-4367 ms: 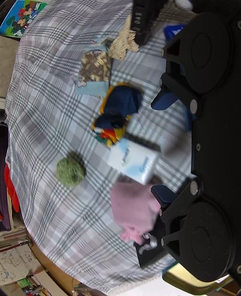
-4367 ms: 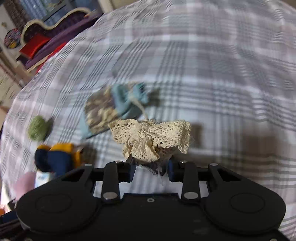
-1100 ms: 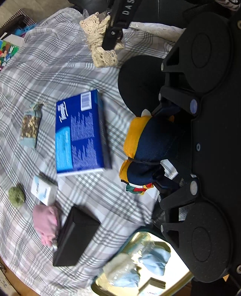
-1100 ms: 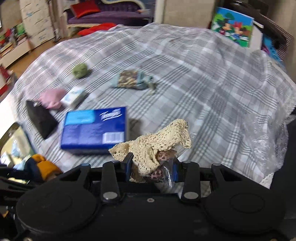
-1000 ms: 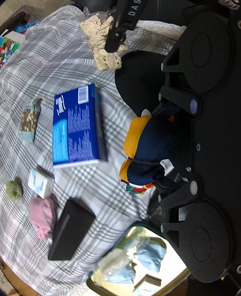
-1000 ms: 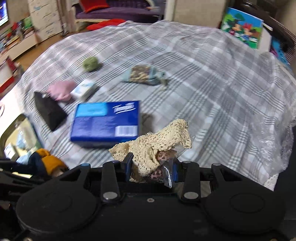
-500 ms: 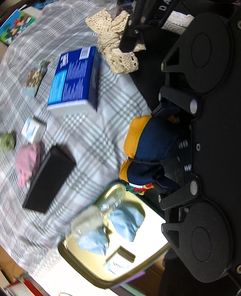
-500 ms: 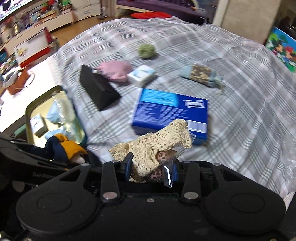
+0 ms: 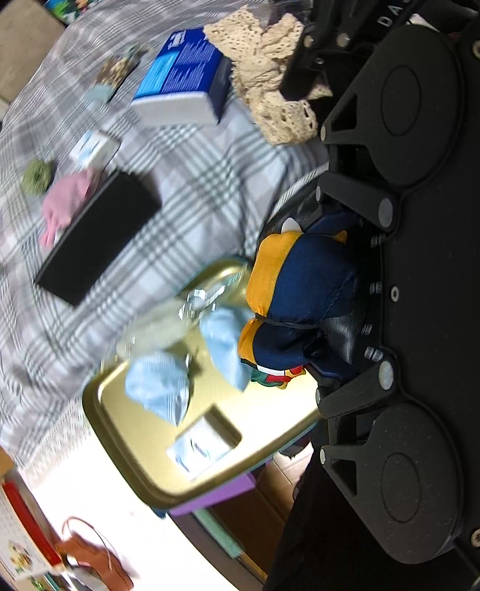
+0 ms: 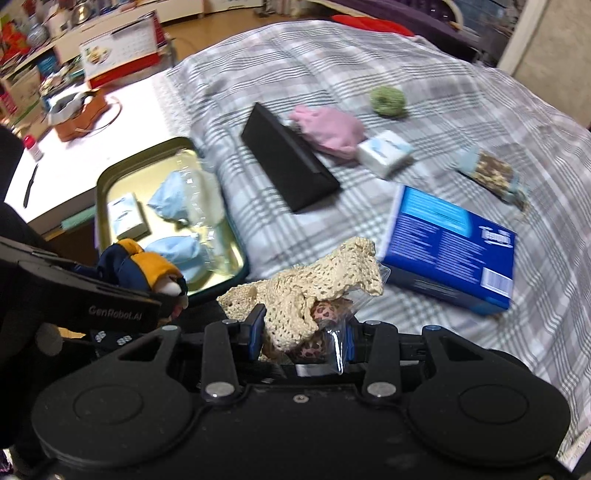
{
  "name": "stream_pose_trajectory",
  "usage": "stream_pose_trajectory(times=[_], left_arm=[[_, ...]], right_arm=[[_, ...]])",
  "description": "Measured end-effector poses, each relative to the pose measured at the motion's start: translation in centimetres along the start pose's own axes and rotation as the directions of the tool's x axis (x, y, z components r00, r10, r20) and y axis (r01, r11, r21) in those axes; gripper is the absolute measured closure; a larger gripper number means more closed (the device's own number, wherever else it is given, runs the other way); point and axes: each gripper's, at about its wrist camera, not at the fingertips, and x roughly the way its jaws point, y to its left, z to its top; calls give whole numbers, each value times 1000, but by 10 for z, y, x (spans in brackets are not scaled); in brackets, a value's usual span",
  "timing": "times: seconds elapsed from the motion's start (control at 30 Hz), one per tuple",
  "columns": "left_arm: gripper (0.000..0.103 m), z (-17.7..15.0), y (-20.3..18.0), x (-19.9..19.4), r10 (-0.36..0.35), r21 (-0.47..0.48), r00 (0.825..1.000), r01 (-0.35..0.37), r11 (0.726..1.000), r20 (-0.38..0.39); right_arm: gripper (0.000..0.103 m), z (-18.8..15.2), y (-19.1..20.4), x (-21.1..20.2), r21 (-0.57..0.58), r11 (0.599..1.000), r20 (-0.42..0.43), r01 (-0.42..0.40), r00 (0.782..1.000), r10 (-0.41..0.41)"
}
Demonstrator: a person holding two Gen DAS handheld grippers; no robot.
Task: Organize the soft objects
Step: 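Carry the plush toy into the tray and open the left tool while the right tool carries the doily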
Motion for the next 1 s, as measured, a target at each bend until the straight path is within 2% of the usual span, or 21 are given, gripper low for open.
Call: stream_pose_trajectory(times=[0.43,0.77,1.0], left_arm=[[42,22,51,16,58,-104,998,-57,993,15],[42,45,79,32,120,-169,993,-116,979,12],[42,59,95,45,137,-217,990,-136,967,-11]], right_arm=[[64,30,41,34,-41,998,-60,-46,997,44],[64,63,64,63,-54,997,-90,-49,995,44],[64,84,68,86,-16,995,-142,-102,985,99]])
